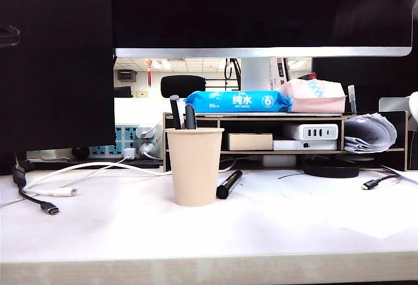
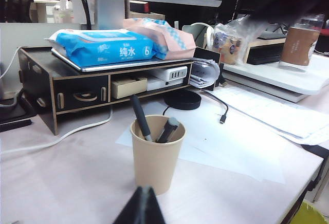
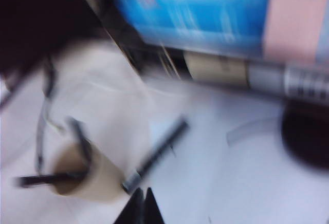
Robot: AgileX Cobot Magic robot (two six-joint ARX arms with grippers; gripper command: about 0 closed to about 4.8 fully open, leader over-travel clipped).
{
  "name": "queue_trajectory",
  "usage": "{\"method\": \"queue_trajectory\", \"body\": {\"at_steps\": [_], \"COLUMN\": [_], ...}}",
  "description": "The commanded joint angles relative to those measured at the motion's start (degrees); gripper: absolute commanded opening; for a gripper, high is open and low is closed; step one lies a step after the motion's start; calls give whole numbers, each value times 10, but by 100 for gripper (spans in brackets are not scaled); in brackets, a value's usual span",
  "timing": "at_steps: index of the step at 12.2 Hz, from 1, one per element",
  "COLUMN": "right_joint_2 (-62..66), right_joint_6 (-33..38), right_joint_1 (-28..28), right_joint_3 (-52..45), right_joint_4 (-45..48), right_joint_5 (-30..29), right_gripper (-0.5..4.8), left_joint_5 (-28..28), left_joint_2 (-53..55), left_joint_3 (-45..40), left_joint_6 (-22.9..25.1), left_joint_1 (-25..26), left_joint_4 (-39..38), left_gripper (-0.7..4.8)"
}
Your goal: Pick up the marker from the paper cup and put it on the table.
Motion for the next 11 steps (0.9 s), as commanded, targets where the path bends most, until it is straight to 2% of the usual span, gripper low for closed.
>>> {"method": "queue_trajectory", "body": {"at_steps": [1,2,3,5,7,9,11], "right_joint_2": [-202,-285,-393,-468,-531,-564,-572], "right_joint_6": [2,2,4,4,8,43,47], "right_joint_1": [1,1,1,0,0,0,0], "right_joint_3": [-118,-171,-244,-298,-342,-372,-397], "right_joint_4": [112,114,123,148,176,194,210], "right_joint_5": [16,31,59,64,74,116,141], "right_gripper": [-5,-5,-5,-5,-5,-5,-5], "left_joint_5": [1,1,12,31,29,29,29], "left_joint_2": [0,0,0,0,0,0,0], "left_joint_3": [0,0,1,1,0,1,1], "left_joint_6": [0,0,0,0,0,0,0], "left_joint_1": [1,1,23,87,152,215,256], "left_joint_4": [8,8,7,8,7,8,7], "left_gripper": [-5,-5,-5,-5,-5,-5,-5]}}
